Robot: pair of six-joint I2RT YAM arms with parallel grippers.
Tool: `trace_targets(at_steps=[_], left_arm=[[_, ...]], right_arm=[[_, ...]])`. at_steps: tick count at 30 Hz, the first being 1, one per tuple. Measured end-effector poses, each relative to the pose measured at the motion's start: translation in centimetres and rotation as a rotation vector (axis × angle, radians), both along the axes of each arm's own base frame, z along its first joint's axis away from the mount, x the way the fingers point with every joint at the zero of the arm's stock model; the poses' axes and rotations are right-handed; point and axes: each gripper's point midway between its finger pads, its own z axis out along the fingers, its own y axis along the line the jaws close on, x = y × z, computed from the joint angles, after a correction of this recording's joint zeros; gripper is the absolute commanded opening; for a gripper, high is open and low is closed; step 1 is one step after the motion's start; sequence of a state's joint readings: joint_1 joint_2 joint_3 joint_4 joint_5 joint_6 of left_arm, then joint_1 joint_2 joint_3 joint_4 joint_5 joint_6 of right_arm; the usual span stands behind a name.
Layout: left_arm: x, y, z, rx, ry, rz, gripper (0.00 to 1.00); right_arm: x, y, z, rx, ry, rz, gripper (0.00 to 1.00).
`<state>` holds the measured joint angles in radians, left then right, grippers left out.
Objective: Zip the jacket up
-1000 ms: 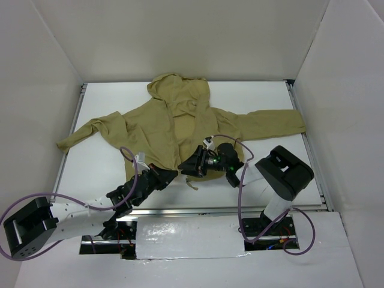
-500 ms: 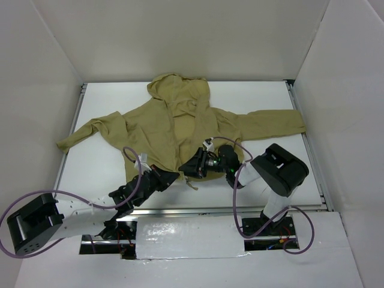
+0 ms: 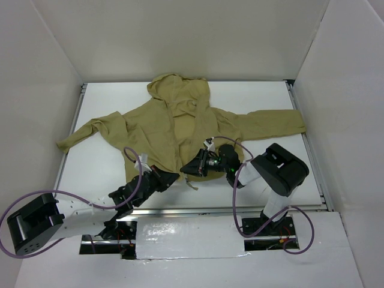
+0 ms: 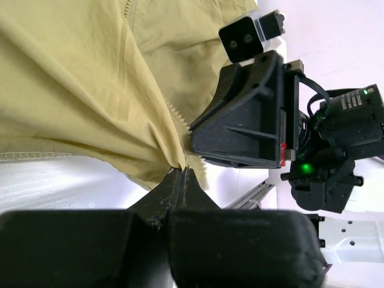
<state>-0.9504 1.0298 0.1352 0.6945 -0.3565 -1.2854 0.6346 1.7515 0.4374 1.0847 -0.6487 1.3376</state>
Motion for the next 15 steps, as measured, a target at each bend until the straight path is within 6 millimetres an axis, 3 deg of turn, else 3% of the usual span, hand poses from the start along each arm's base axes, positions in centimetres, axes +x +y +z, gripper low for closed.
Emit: trace_targets(at_steps=[3, 5, 7, 8, 10, 12, 15], left_arm=[[-0.1, -0.2, 0.3, -0.009, -0.01, -0.014, 0.0], [-0.2, -0.4, 0.4, -0.01, -0.018, -0.026, 0.0], [-0.3, -0.5, 0.3, -0.002, -0.021, -0.036, 0.11], [-0.3, -0.5, 0.2, 0.004, -0.02, -0.04, 0.3], [-0.5, -0.6, -0.1, 0.013, -0.013, -0.05, 0.55], [-0.6, -0.6, -0.3, 0.019, -0.003, -0.057, 0.64], [-0.8, -0.5, -0.8, 0.031, 0.014, -0.06, 0.65]], right_arm=[[0.0, 0.0, -0.1, -0.004, -0.007, 0.004, 0.0], [0.0, 0.0, -0.2, -0.006, -0.014, 0.006, 0.0], [0.0, 0.0, -0.2, -0.009, -0.031, 0.01, 0.0], [0.0, 0.0, -0.2, -0.011, -0.044, 0.012, 0.0], [0.0, 0.0, 0.1, -0.013, -0.083, 0.014, 0.0], [0.0, -0.2, 0.6, -0.01, -0.128, 0.013, 0.0], [-0.3, -0.6, 1.5, -0.001, -0.201, 0.01, 0.0]])
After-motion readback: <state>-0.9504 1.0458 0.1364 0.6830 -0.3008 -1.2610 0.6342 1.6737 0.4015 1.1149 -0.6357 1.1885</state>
